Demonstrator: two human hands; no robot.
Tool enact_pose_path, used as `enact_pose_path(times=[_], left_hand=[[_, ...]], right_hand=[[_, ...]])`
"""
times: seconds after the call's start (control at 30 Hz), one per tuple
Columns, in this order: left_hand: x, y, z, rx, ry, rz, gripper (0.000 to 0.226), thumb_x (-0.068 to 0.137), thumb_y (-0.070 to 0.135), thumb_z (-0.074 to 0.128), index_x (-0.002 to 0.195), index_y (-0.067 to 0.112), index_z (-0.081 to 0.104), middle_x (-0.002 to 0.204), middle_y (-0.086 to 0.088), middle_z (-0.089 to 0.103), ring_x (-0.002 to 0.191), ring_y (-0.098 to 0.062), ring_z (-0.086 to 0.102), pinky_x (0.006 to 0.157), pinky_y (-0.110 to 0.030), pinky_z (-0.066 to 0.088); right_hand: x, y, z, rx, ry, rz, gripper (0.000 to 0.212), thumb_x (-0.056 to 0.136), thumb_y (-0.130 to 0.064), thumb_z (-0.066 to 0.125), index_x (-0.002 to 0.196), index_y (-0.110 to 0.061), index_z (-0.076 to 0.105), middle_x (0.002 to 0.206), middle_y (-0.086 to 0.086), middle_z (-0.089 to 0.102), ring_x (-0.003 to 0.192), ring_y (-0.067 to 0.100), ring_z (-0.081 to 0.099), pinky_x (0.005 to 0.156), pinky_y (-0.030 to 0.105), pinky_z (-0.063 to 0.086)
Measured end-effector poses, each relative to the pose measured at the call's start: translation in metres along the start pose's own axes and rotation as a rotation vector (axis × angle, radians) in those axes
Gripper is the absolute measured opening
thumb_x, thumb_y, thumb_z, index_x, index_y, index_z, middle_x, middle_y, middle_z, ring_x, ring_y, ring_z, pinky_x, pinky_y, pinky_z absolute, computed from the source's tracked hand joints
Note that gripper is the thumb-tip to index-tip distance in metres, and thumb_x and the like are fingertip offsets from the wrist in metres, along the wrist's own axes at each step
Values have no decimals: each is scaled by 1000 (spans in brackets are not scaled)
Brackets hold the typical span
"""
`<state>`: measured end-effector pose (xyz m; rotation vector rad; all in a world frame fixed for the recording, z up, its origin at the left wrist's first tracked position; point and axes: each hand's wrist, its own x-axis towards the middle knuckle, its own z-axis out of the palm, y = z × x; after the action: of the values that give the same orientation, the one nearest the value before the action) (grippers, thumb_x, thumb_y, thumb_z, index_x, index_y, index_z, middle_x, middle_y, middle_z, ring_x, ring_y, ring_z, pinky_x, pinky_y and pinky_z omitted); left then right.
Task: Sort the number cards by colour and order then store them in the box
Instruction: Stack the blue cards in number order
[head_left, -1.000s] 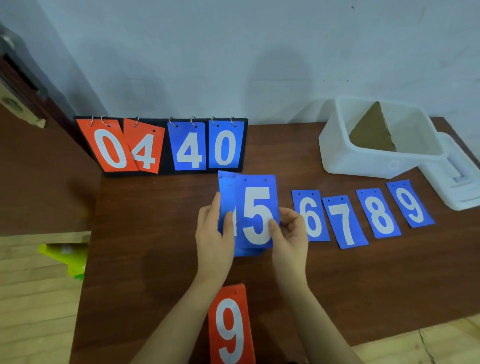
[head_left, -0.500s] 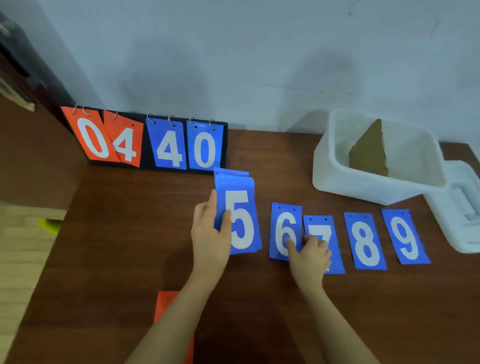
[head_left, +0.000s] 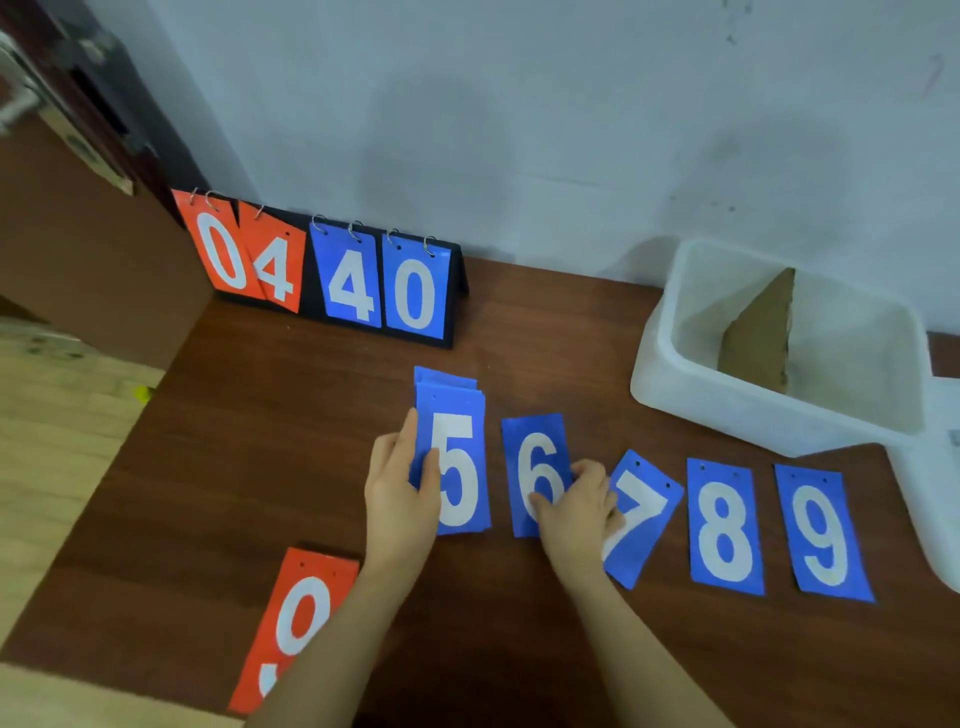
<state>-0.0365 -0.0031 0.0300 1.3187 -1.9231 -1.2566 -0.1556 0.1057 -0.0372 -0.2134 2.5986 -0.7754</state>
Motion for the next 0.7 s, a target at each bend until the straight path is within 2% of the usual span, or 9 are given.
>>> enact_pose_path(times=[0.1,0.13,0.2,0.27,0.37,0.53,0.63,0.7], left_hand=[[3,-5,-2,5,-3,-22,50,92,13,53,140,20,39,107,5,45,91,6,53,71,-17,49],[5,-7,-2,5,-12,-29,50,93,13,53,140,20,39,108,6,45,90,6,52,71,-17,49],[8,-11,-3,13,-24,-21,50,93,14,52,140,20,37,108,7,44,90,5,52,68,-13,47],[13,-13,-4,21,-40,-24,51,93,15,52,141,20,36,108,7,43,90,0,54,63,-10,46],[18,-14,-2,-10,-68,-37,50,93,16,52,141,20,36,110,6,43,93,-6,56,58,-10,49],[10,-4,16,14,-149,91,48,94,11,50,140,16,38,106,3,45,87,3,52,69,1,40],[5,-2,25,8,-177,119,50,91,11,54,139,15,39,104,3,46,90,-3,51,77,-3,37],[4,-4,25,-10,-187,112,52,90,10,56,139,16,39,105,2,47,91,-3,51,75,2,36]], right_hand=[[-3,-1,1,88,-20,-21,44,83,-10,65,118,-15,39,120,5,55,113,25,50,104,47,35],[-4,-2,-2,148,-16,-28,37,87,-9,61,117,-17,40,114,2,57,105,22,54,100,43,40],[-8,-9,-12,330,10,-55,26,93,-11,54,116,-17,44,106,-5,55,93,8,56,81,18,49],[-13,-18,-24,503,61,-106,24,93,-10,53,115,-16,47,104,-7,55,92,0,56,67,5,47],[-21,-31,-34,595,111,-196,23,91,-8,56,110,-18,48,101,-12,57,95,-1,58,74,8,50],[-26,-32,-19,601,28,-59,21,90,-12,59,108,-20,51,102,-7,59,97,6,59,72,16,50],[-32,-34,-14,580,35,-56,17,88,-13,62,102,-19,55,97,-7,61,91,7,59,69,13,48],[-35,-32,-15,546,59,-66,10,88,-17,62,97,-20,58,94,-9,61,91,6,59,70,14,48]])
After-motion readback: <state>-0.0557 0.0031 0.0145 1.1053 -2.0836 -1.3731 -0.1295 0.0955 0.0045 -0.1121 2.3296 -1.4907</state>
